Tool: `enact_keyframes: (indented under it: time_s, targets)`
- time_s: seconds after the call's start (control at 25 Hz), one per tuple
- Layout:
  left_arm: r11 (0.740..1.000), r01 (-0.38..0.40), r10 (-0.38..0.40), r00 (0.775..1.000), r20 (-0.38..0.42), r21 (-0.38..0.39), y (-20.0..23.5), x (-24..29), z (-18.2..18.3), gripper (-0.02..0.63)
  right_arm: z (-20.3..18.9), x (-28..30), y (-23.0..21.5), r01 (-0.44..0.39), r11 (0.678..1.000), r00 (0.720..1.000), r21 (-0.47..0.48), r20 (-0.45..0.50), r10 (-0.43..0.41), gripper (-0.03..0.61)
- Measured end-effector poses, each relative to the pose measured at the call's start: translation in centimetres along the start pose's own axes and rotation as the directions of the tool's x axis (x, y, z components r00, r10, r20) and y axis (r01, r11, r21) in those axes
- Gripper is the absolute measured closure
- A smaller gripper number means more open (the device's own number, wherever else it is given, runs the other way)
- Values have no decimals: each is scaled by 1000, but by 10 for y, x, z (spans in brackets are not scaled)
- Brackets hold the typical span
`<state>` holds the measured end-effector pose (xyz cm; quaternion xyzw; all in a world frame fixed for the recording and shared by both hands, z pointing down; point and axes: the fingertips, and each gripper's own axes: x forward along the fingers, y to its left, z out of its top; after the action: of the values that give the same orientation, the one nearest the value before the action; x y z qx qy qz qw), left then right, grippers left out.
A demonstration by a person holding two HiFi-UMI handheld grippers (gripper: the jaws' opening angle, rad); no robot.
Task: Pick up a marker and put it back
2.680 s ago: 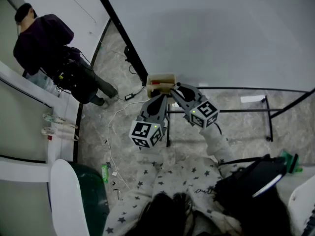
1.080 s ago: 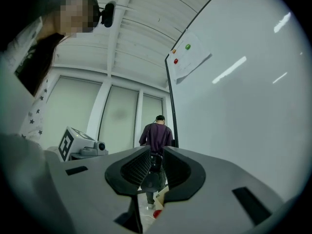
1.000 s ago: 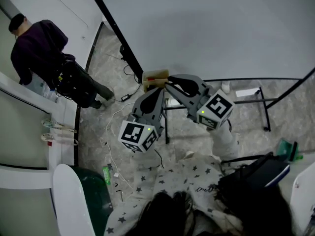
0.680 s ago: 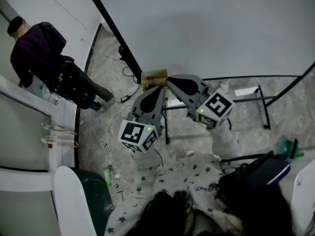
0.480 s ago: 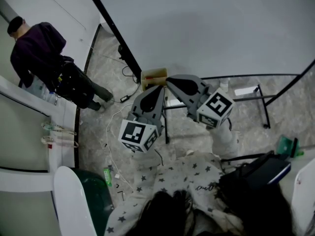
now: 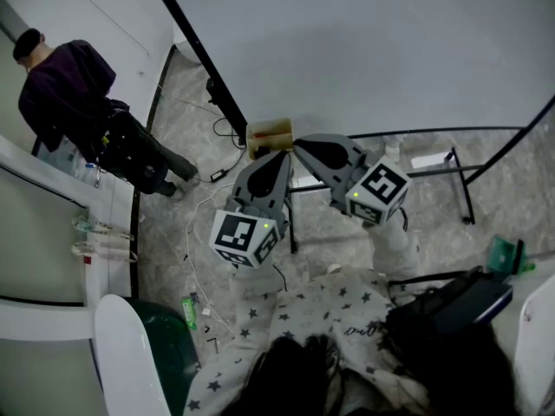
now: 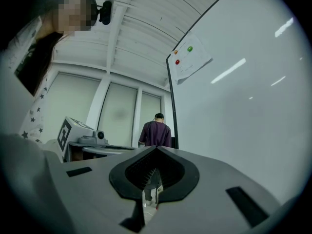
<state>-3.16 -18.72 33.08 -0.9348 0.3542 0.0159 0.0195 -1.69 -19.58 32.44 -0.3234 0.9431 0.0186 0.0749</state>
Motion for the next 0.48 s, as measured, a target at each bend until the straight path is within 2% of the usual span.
enact_keyframes:
  time_s: [0.48]
  targets:
    - [1000,6,-6,1000,-4,-6,-2,-4,-5,614,-6,-5,6,-22,1000,1000,5,11,21,574]
